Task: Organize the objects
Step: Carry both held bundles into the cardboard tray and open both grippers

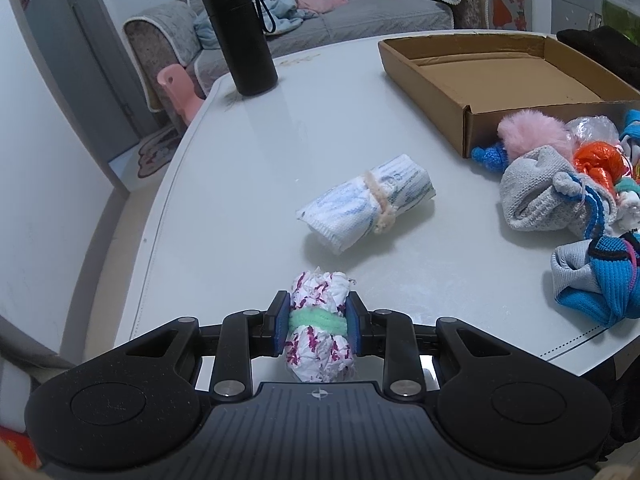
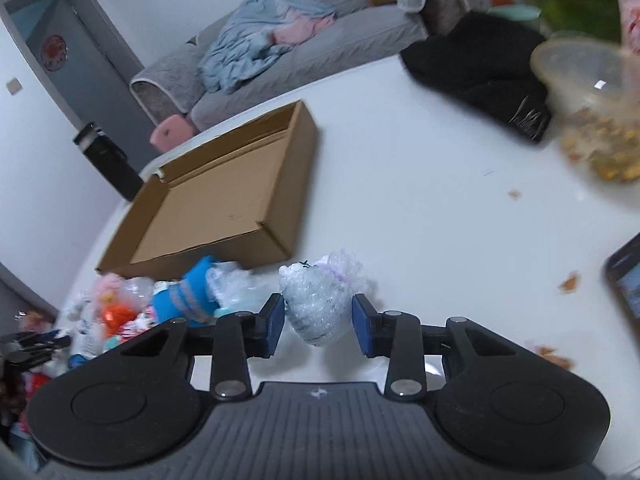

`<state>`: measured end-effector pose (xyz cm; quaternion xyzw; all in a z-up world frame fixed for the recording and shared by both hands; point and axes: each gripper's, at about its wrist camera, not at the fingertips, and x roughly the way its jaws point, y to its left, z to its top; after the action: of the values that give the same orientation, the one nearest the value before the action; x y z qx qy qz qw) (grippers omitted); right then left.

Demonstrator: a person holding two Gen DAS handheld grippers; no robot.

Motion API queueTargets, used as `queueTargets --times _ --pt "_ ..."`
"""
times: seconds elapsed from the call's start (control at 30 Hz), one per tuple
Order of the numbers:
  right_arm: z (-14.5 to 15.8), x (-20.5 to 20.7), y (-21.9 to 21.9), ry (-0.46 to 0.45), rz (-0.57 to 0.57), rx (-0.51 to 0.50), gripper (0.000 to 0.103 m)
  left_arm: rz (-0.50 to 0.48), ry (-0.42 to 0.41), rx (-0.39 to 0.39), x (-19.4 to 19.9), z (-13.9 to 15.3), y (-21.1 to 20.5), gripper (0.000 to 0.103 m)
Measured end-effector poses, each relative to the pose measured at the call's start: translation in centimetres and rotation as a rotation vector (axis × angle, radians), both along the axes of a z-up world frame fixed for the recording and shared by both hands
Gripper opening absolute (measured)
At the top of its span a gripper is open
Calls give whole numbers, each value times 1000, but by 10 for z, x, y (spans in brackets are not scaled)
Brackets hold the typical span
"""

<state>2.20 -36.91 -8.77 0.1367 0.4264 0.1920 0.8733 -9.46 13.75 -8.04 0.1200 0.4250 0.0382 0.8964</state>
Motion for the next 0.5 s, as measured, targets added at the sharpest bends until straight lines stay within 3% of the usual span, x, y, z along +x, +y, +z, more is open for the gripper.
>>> queueTargets --times 0.13,0.23,0.5 --pt "-6 1 13 -8 5 -129 38 1 -5 -6 1 -1 -2 35" --pt "-11 0 21 -29 26 -204 51 4 -9 -12 1 -1 1 36" --pt "-21 9 46 -64 60 -366 55 13 -26 -34 0 -3 5 36"
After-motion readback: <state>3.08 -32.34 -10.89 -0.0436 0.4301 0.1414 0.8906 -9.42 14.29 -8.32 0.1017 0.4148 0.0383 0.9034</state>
